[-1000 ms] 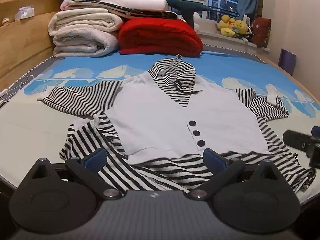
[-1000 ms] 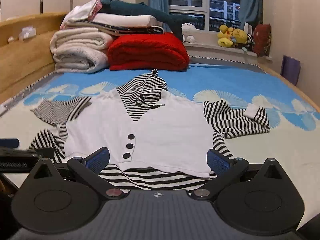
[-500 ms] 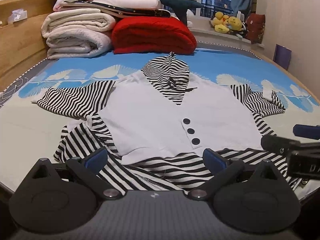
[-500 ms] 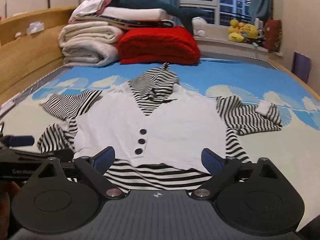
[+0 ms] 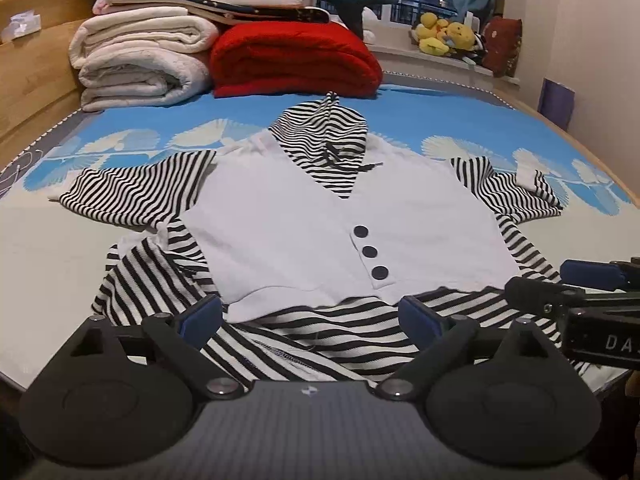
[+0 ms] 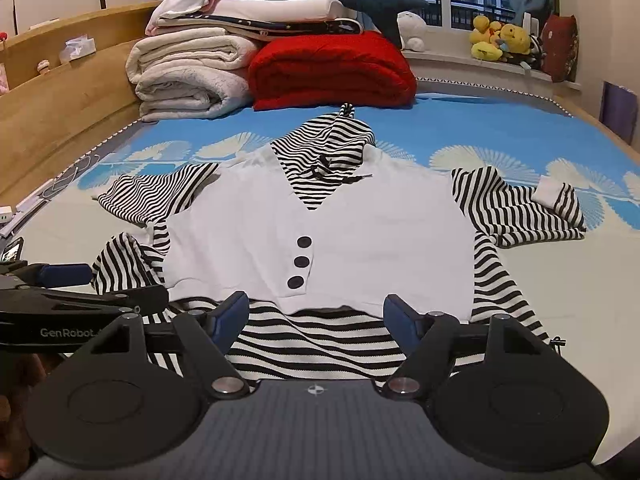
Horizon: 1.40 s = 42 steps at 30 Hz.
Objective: Fold small clothes
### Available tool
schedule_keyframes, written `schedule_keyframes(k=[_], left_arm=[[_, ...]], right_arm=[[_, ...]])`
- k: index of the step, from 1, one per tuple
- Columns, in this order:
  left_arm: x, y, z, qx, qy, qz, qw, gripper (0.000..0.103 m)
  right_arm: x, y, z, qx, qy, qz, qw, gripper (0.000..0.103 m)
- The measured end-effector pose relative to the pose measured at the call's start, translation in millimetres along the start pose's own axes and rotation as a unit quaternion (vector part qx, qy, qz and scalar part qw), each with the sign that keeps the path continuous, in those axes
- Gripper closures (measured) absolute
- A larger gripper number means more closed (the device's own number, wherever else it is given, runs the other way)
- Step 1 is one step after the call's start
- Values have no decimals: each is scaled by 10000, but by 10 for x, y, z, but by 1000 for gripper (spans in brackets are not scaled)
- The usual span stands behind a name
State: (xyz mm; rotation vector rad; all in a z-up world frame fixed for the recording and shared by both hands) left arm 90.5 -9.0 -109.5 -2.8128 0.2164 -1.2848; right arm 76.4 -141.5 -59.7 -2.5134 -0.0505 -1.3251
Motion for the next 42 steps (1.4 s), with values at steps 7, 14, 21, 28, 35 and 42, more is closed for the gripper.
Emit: schedule_keyframes(k=[7,14,21,28,35,42], left_arm=[[4,29,16,-36,-15,24,10000,13],[-5,33,24,-33,-30,38,10000,15],[-19,25,39,-3,-92,61,9999,26],[56,-62,47,-170,-125,11,9998,56],[653,-726,95,-200,384,840,9955,56],[477,-1590,921,183,-501,635,9966,56]], right_arm=[[-21,35,16,-70,-1,-36,10000,30],[-51,18,43,-40,-62,-60,10000,30],[-69,3,59,-77,-107,-121,9998,30],[-17,32,18,-84,48,-144,9999,51],[903,394,-371,381,1000,-792,9911,41],[1070,1300,-98,-312,881,-1289,9872,38]])
Point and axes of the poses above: each gripper's, at about its wrist camera, not at the fingertips, and z roughly the way its jaws point, y to its right, x to its top, the point moved 10 cm from there along z, roughly the way its jaws point, and after that the axes turned 8 degrees about z, right-handed, at the moved point
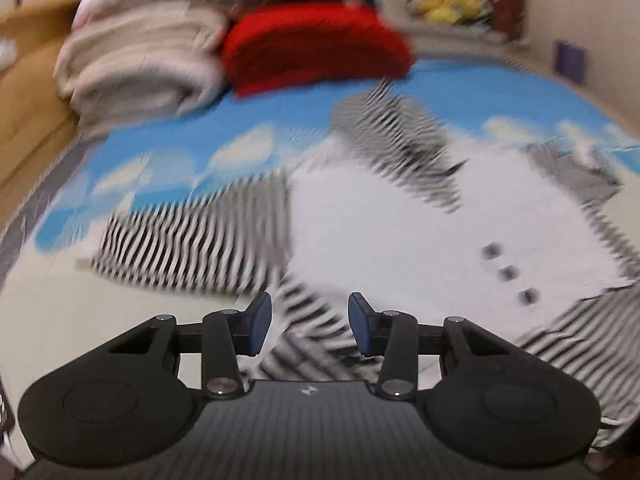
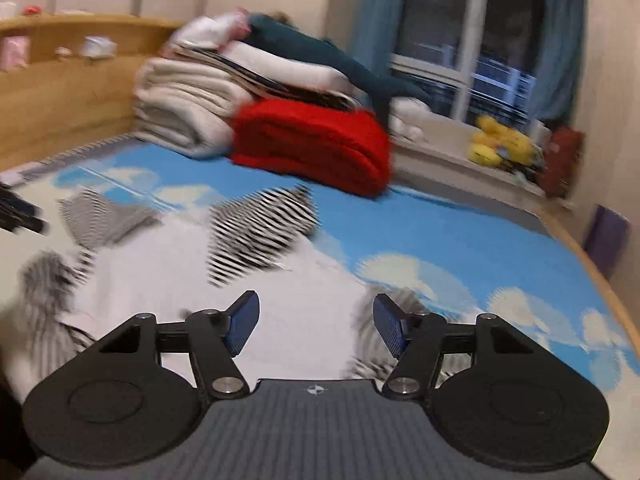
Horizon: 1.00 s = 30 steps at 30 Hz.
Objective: Fold small clothes
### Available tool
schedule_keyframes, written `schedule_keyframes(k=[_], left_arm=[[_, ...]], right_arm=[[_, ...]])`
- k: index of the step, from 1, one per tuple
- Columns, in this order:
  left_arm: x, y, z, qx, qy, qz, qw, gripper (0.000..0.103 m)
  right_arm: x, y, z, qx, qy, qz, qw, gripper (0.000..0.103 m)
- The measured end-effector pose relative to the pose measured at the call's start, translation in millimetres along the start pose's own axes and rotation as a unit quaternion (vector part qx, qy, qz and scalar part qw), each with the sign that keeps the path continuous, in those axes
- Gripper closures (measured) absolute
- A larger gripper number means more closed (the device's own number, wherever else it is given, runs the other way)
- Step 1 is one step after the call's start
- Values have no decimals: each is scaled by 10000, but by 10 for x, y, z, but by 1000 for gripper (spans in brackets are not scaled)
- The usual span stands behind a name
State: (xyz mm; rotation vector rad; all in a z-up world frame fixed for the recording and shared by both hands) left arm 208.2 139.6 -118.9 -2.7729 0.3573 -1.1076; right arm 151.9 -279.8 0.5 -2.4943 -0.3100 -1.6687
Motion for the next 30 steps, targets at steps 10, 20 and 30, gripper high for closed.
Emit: schedule_keyframes(k=[10,20,30], left_arm=[[-141,-46,606,-136,-798,-19,9967,27],[-380,-24,648,-282,-1190,109,9924,87],[-848,-178,39,-687,-1535,489,9845,93]], right_arm=[[-310,308,399,-488,-694,761,9935,39],[-419,225,467,-540,-792,456,9944,38],[-424,39,544,-394,-883,152,9952,37]])
Point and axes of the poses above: each gripper's, at about its wrist camera, not at the fingertips, and z roughly the way its jaws point, y to its right, x to its top, the point moved 10 cm from there along z, roughly the way its jaws point, and after that the axes turned 8 degrees about z, right-handed, at the moved point
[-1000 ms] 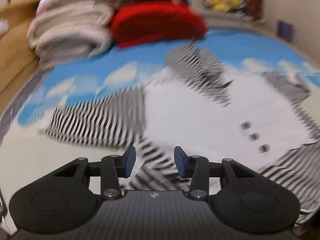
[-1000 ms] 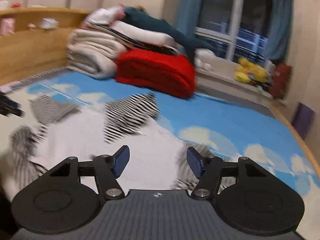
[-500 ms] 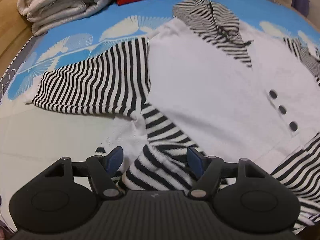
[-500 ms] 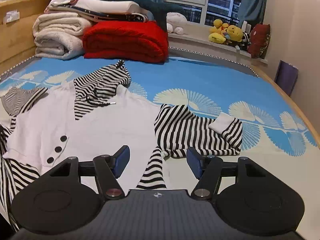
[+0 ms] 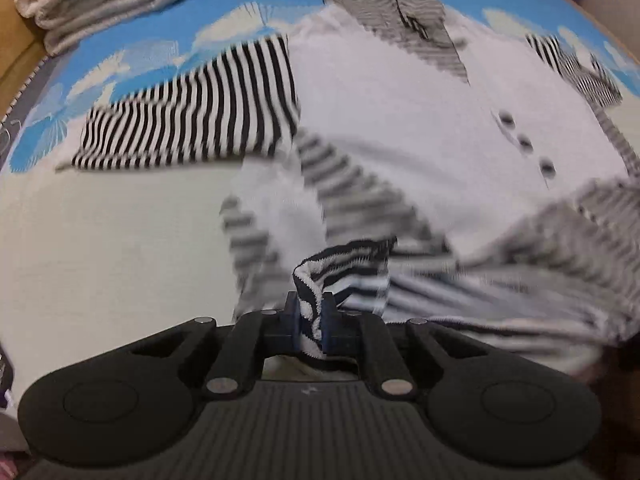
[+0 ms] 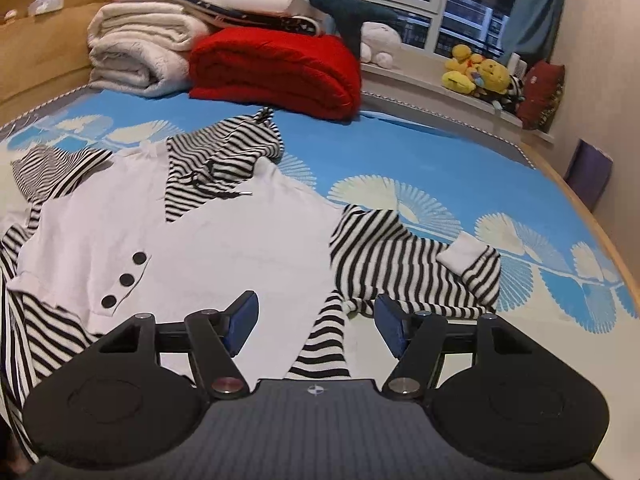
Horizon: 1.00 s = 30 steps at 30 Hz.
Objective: Fold small clothes
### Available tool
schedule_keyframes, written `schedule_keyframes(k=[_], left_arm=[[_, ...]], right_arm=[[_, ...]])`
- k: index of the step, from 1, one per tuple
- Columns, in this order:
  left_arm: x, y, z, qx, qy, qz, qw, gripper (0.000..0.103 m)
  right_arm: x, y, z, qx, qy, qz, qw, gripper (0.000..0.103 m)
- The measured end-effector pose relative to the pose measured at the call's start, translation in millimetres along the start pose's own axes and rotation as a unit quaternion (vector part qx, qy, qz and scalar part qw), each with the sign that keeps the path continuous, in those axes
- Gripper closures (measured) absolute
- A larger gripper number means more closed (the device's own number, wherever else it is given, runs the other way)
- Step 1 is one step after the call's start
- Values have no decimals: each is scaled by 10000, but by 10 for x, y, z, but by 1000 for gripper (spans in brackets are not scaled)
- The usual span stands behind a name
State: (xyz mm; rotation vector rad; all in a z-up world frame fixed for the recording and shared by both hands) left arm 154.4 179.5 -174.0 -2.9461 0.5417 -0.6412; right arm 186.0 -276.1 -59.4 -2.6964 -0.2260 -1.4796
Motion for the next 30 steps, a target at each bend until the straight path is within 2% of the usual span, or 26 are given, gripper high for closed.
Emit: schedule_keyframes(k=[5,8,11,13,15,16,20,24,25,26,27,28,30], left_arm=[[-478,47,-267,-540,-136,228,9982,89],[-556,71,-451,-950,162,118,9953,76],[-429,46,-636,-1275,623,-242,9896,70],[-310,-3,-702,-1312,899,-512,9859,53],[-183,-22,-685,-1370,1086,-752,9817,47],[-145,-23,-619,-1328,1061,-814,9821,44],[-45,23,-144,-724,210,-359,9965,44],[-129,207,157,-642,-336,195,9972,46],[-177,245,212,-664,-489,304,9961,50],[-243,269,263,-700,-622,392,9948,56],[-310,309,302,-787,-749,489,9929,80],[-420,330,341,-893,-832,590,9908,92],[-522,390,304,-941,-810,885,9883,96]], right_arm=[[-14,-87,11,113,-66,-187,9997,36],[-30,-65,40,122,-168,-135,9997,34],[-102,22,140,-37,-447,-66,9990,34],[-171,100,226,-135,-688,32,9975,34],[-231,195,302,-205,-898,207,9955,33],[-258,236,340,-211,-997,329,9943,33],[-422,425,525,-313,-1517,868,9841,33],[-704,543,748,-466,-2204,965,9695,33],[-772,552,787,-488,-2336,875,9672,33],[-837,554,814,-505,-2462,757,9649,33],[-910,551,842,-507,-2581,634,9627,34],[-971,550,864,-502,-2690,534,9603,36],[-1075,542,878,-465,-2882,389,9556,52]])
Point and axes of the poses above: each gripper's, at about its wrist camera, not at the fingertips, and z roughly the way its jaws point, y to its right, x to its top, the point moved 10 cm from there along z, roughly the way its jaws point, and after that the axes turned 8 degrees about z, right-handed, at the moved point
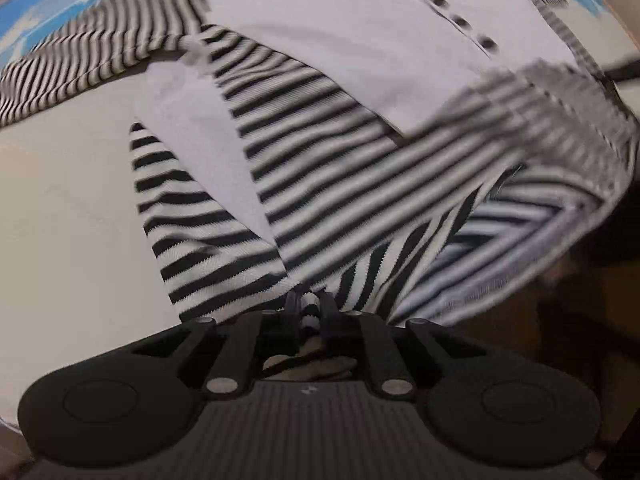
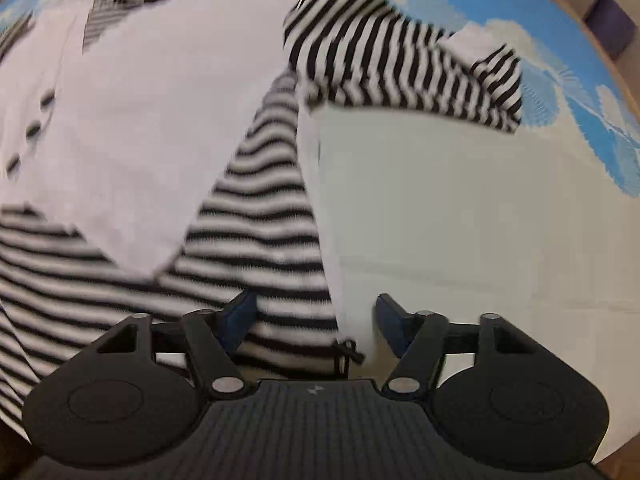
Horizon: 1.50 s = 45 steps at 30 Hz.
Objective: Fold small clothes
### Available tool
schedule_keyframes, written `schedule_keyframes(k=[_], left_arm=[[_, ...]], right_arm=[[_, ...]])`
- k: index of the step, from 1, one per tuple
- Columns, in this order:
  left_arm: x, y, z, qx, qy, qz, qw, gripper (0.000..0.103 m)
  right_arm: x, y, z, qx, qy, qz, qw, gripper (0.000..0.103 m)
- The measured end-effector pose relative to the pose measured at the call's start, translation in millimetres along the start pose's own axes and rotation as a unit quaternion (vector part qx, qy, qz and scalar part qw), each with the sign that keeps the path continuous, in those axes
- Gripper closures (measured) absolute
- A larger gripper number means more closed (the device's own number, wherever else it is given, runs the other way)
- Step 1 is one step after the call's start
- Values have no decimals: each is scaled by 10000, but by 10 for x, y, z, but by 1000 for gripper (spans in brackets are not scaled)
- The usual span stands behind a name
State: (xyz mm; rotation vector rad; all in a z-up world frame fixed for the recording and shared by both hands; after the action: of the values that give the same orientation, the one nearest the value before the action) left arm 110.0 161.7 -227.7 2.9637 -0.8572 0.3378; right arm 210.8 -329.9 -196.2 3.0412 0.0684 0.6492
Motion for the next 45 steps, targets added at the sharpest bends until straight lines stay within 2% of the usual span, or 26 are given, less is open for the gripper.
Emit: schedule_keyframes(k=[2,4,8,9,11,12,13,14,16,18,20,22,27,34,38,45], left_arm=[[-85,34,-33,-79,-8,84,9999,99],[-220,24,-10,6,-266,163,9995,99],[-396,-14,71,304,-653,280,9970,98],[-408,-24,52,317,-642,246,9971,97],[-355,-35,-53,220,-342,113,9991,96],[-292,-38,-133,129,-87,11,9999,90],[-227,-59,-215,89,158,-112,9998,75],[-164,-89,-291,109,366,-229,9990,68],[0,-143,-431,168,746,-434,9961,61],[208,-186,-532,262,1028,-626,9924,59],[429,-197,-575,422,1199,-717,9893,58],[624,-215,-613,672,1290,-752,9865,56],[1091,-226,-639,1049,1452,-846,9802,55],[1463,-266,-642,1224,1663,-1259,9703,55],[1618,-309,-642,1235,1757,-1476,9654,55],[1759,-354,-565,1214,1709,-1614,9644,55]], right_arm=[[-28,1,23,120,-69,-39,9999,82],[-23,24,-1,171,-47,-36,9998,95],[-33,113,-48,298,-22,76,9995,98],[-47,137,-50,304,-44,105,9995,99],[-73,167,-55,294,-72,110,9995,99],[-82,169,-65,302,-67,100,9995,99],[-92,167,-71,300,-64,86,9995,99],[-101,172,-78,307,-67,82,9995,99],[-88,157,-106,442,-48,167,9989,96],[-24,153,-179,565,135,352,9977,91],[62,169,-262,668,392,500,9957,63],[147,191,-335,650,643,619,9939,54],[357,188,-392,606,960,852,9899,54],[707,97,-446,763,1332,1295,9796,54],[858,4,-339,894,1274,1461,9769,54],[1077,-48,34,962,1028,1879,9721,45]])
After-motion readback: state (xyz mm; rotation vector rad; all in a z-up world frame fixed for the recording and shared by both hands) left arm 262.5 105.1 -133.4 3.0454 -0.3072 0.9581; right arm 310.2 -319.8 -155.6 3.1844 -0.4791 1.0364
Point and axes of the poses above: each gripper's, at about its wrist camera, not at the fingertips, and z roughly the way its jaws point, y to its right, x to its top, the point moved 10 cm from there along z, roughly the way its jaws point, and after that the axes turned 8 degrees about z, right-handed, at the moved point
